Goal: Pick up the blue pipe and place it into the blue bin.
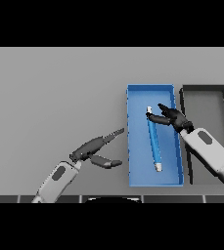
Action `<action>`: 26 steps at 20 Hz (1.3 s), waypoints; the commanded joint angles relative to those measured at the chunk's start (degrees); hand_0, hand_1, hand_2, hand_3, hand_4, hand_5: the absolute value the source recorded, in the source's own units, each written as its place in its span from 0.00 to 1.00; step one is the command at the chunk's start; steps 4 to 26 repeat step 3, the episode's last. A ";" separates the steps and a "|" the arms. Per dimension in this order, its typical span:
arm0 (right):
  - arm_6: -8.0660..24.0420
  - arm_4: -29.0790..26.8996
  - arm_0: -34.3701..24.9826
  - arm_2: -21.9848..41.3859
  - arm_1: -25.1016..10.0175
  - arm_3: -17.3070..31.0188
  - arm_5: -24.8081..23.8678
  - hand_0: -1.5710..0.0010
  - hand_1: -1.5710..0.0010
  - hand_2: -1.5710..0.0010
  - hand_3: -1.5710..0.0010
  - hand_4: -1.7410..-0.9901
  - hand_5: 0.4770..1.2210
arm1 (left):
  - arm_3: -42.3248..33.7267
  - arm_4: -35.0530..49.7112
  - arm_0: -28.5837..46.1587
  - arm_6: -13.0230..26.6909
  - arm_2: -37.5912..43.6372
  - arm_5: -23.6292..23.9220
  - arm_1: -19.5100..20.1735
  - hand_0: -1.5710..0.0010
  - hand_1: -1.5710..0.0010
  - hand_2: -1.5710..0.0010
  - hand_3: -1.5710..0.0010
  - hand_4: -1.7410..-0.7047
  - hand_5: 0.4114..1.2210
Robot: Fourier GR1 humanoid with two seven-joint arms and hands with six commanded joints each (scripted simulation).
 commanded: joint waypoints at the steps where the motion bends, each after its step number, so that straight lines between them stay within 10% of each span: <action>1: -0.41 -0.11 0.06 -0.09 0.59 0.70 0.01 0.99 0.99 0.99 1.00 0.82 0.26 | 0.37 0.05 -0.83 0.75 0.31 0.24 -0.39 1.00 1.00 1.00 1.00 0.79 0.07; 26: -1.66 0.03 0.50 0.03 1.28 1.04 0.22 0.99 0.99 0.99 1.00 0.82 0.27 | 0.92 0.61 -2.14 1.87 0.38 -0.02 -1.29 1.00 1.00 1.00 1.00 0.79 0.07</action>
